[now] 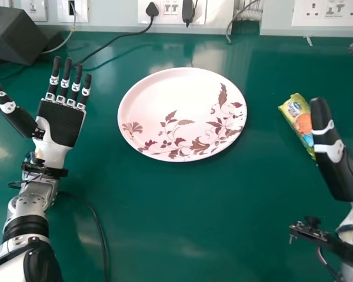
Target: Pick up biscuit and place it in the plate
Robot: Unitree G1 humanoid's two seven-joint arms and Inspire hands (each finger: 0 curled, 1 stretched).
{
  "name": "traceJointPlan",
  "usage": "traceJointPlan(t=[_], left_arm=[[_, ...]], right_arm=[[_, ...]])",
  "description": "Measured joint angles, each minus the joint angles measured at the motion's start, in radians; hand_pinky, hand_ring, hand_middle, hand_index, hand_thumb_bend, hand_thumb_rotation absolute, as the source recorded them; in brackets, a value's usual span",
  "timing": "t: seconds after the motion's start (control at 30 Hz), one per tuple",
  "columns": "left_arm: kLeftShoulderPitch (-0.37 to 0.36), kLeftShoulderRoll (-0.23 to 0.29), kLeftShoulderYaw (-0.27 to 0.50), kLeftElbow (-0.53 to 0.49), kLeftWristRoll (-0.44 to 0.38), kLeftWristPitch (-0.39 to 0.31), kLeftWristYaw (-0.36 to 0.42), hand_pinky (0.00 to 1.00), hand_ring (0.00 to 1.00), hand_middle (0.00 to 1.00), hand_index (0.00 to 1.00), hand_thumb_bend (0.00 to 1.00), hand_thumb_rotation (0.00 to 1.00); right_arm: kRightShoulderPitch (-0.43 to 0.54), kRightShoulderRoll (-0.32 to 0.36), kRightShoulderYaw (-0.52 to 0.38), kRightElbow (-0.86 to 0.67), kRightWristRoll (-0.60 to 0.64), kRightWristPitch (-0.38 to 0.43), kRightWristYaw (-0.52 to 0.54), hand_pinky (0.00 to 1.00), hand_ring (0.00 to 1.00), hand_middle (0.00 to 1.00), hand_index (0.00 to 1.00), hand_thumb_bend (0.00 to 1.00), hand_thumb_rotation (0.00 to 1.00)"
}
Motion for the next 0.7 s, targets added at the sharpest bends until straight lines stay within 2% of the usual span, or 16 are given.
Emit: traceJointPlan(t=[0.23,0.3,0.4,0.5,0.7], left_arm=[[0.000,-0.003,0.000,-0.001,0.005,-0.002,0.000,0.87,1.00,1.00,1.00,1.00,0.90],[0.000,-0.004,0.000,-0.001,0.005,-0.002,0.000,0.88,0.99,1.00,1.00,1.00,0.89],[-0.001,-0.004,0.000,-0.001,0.005,-0.001,-0.001,0.97,1.00,1.00,1.00,1.00,0.86],[-0.003,-0.004,0.000,0.000,0.005,0.003,-0.001,1.00,1.00,1.00,1.00,1.00,0.83],[-0.006,-0.003,0.000,0.004,0.006,0.003,-0.001,1.00,1.00,1.00,1.00,1.00,0.84]], right_arm=[[-0.002,-0.022,0.002,-0.084,-0.108,0.132,0.084,0.99,1.00,1.00,0.98,0.86,0.77],[-0.007,-0.025,0.005,-0.089,-0.127,0.146,0.090,0.99,1.00,1.00,0.98,0.86,0.77],[-0.019,-0.029,0.016,-0.093,-0.158,0.170,0.103,1.00,1.00,1.00,0.98,0.86,0.78],[-0.045,-0.034,0.026,-0.121,-0.203,0.218,0.146,0.98,1.00,1.00,0.98,0.86,0.77],[-0.118,-0.063,0.040,-0.151,-0.344,0.309,0.252,1.00,1.00,1.00,0.97,0.87,0.74]])
